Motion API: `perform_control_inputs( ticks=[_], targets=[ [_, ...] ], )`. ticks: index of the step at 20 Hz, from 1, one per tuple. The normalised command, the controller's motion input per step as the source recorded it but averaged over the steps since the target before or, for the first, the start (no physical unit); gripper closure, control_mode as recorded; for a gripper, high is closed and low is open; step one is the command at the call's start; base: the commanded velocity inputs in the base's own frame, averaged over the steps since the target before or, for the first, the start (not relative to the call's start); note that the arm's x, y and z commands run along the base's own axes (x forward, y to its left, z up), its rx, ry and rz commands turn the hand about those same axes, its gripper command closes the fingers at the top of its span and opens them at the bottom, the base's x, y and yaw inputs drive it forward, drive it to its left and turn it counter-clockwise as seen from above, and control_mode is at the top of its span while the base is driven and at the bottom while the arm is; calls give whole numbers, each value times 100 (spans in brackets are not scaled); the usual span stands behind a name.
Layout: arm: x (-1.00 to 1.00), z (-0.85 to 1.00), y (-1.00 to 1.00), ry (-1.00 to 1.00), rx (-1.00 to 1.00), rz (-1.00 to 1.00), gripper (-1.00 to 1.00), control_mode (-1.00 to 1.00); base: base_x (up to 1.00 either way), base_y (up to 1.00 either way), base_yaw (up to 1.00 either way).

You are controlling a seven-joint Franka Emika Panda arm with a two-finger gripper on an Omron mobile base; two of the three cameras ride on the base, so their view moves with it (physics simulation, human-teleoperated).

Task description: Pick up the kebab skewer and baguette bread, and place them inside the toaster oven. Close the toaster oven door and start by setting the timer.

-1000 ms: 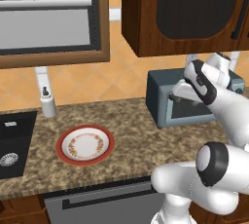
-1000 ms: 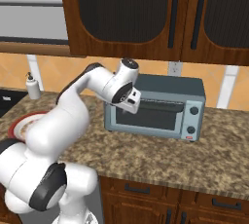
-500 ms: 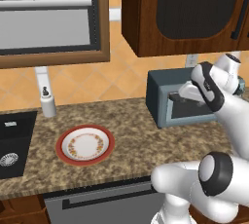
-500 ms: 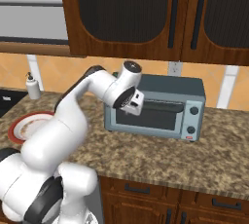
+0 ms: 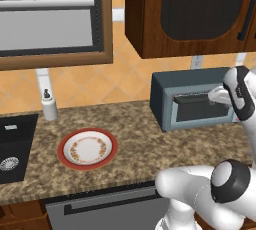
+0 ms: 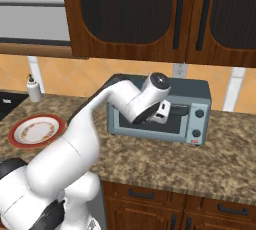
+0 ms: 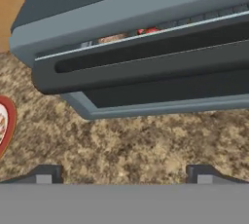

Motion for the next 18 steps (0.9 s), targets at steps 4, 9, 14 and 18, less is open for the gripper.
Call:
perform_control_inputs(
  ticks=[4,9,14,18],
  targets=[
    [-19,1,-100,-26,0,0,-100,-100,0,0,0],
    [-4,0,-95,-30,1,0,-100,-100,0,0,0],
    [17,0,-52,-26,0,0,-100,-100,0,0,0],
    [6,0,-16,-24,0,0,-100,-100,0,0,0]
  ],
)
